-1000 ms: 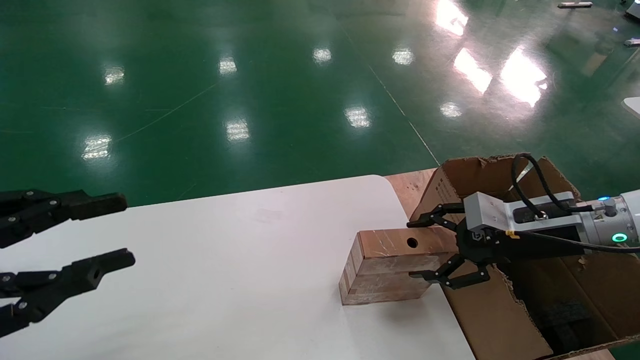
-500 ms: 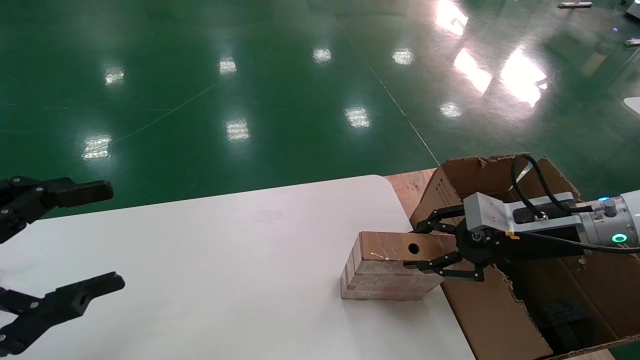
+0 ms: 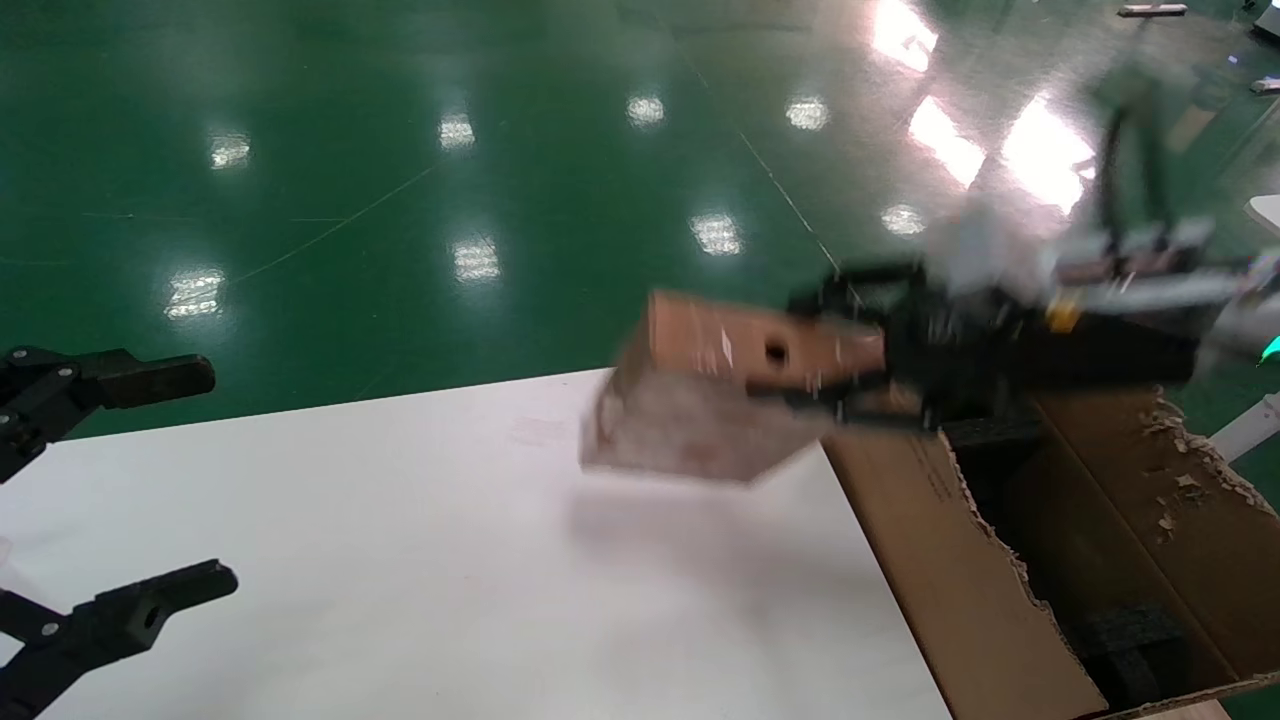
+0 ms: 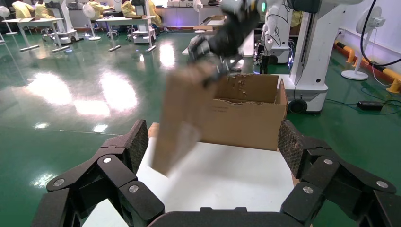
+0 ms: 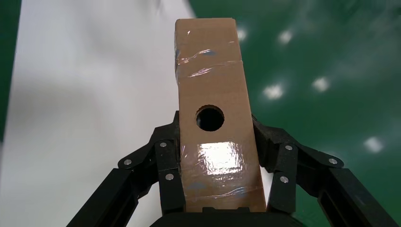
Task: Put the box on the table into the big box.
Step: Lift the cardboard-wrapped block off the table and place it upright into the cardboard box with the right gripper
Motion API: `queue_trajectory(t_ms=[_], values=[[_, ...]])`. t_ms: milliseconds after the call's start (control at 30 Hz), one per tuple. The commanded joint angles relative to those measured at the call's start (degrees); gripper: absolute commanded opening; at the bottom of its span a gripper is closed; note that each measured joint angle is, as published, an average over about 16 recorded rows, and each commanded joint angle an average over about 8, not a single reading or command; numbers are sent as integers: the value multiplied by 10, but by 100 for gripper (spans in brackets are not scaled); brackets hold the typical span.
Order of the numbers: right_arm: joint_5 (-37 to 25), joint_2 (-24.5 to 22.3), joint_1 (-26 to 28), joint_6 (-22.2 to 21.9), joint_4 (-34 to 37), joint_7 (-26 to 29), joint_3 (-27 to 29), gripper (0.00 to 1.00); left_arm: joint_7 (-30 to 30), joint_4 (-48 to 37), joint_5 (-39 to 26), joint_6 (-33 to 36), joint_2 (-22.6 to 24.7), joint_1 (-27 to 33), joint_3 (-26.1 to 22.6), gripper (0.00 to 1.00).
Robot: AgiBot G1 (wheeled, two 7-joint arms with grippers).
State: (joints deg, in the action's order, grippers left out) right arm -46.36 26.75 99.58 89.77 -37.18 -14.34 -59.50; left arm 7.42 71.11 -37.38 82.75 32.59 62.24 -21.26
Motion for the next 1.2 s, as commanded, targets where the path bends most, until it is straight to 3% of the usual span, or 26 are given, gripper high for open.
queue_trajectory(t_ms=[33, 300, 500, 700, 967, 1200], values=[[15, -5, 22, 0, -21, 21, 6, 0, 0, 0, 0, 0, 0, 0, 0, 100], [0, -30, 98, -43, 40, 96, 18, 0, 0, 0, 0, 0, 0, 0, 0, 100], [-50, -81, 128, -80, 83, 139, 9, 0, 0, 0, 0, 0, 0, 0, 0, 100], [-93, -140, 150, -95, 72, 188, 0, 0, 0, 0, 0, 0, 0, 0, 0, 100], [-109, -209, 125, -125, 19, 264, -22, 0, 0, 0, 0, 0, 0, 0, 0, 100], [-75, -254, 70, -197, -49, 321, -62, 0, 0, 0, 0, 0, 0, 0, 0, 100]])
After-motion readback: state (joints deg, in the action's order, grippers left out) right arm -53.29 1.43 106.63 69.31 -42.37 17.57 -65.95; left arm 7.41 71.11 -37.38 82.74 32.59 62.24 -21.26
